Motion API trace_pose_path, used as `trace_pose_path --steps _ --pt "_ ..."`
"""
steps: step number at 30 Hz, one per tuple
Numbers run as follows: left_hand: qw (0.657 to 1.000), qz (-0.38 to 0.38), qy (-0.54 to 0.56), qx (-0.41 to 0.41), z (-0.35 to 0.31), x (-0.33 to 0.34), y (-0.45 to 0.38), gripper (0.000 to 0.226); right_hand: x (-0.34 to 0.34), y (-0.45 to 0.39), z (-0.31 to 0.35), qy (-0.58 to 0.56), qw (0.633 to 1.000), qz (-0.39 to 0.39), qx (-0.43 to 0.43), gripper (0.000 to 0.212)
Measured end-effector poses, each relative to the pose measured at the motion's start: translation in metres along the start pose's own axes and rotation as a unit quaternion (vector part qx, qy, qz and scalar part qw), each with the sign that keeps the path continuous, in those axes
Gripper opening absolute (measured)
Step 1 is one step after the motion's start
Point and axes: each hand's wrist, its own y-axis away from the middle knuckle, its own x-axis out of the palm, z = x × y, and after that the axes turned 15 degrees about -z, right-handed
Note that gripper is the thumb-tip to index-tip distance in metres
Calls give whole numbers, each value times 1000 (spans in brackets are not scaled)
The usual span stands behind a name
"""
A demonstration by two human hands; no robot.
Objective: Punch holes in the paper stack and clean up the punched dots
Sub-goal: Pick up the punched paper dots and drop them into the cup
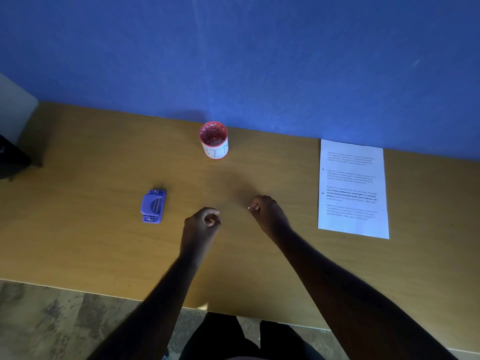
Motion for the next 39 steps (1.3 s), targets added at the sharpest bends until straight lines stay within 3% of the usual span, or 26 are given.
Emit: trace_pose_path --steps 9,15,18,23,29,34,39 --pt "1000 11 -4 0 8 -8 -15 21 3 -6 9 33 999 -4 42 15" --pt "1000 13 -12 -4 10 -9 -22 21 -1 -7 9 78 996 24 -28 17" --pt "1000 10 1 -12 9 -10 -26 18 -6 -5 7 44 998 24 -25 15" --pt "999 0 27 -28 2 -13 -36 18 -22 -10 3 -54 997 6 51 4" --pt "997 -16 69 -25 -11 -14 -57 19 -39 -32 14 -90 995 -18 40 7" --pt "993 -32 115 -4 -27 -15 -84 19 -51 -61 45 -127 992 -14 -19 23" --pt "989 -51 135 23 -45 -16 -111 17 -49 -97 80 -106 987 -42 -112 27"
